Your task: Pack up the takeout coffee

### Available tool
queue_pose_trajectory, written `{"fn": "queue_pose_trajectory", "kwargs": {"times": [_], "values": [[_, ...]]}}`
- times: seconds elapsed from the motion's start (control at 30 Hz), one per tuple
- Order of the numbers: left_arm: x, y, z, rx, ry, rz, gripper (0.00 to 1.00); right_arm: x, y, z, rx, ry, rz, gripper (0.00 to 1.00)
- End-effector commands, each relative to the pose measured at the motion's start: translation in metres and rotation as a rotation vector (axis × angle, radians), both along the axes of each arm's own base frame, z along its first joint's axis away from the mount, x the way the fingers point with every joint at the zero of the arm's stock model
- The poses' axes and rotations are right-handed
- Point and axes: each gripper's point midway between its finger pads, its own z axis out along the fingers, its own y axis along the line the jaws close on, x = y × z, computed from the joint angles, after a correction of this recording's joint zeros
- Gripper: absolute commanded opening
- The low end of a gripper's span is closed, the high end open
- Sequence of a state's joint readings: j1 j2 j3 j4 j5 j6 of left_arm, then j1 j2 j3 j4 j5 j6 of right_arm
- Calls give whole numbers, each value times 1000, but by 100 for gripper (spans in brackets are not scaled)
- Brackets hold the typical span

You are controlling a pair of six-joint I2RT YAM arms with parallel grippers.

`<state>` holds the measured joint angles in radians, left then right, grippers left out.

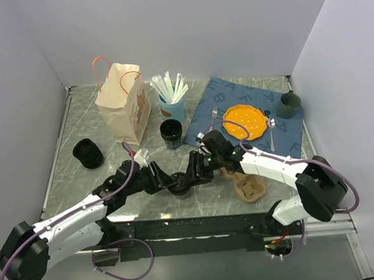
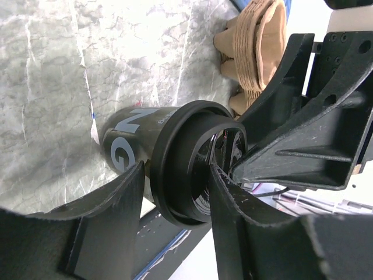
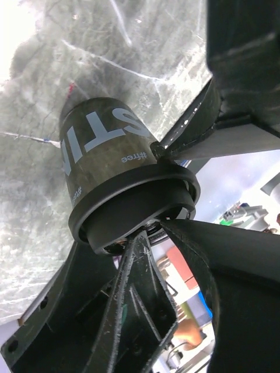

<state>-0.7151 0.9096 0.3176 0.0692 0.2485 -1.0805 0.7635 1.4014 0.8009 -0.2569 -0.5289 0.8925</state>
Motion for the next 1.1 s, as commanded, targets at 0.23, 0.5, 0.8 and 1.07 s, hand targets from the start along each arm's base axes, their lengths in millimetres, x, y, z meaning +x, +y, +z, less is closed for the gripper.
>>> {"fn": "queue_pose_trajectory", "kwargs": {"times": [0.23,0.5,0.8,1.07], "values": [[-13,21,-39,70,123,85,50,38,-1,-15,-17,-120,132,45],[-11,22,-37,69,118,97,57,41,1,-27,-56,-129,270,43],[-4,15,-33,67,99,81,63,39,2,-32,-65,-117,347,43],[2,19,-39,103,121,126,54,44,7,-11,-28,-101,299,48]]}}
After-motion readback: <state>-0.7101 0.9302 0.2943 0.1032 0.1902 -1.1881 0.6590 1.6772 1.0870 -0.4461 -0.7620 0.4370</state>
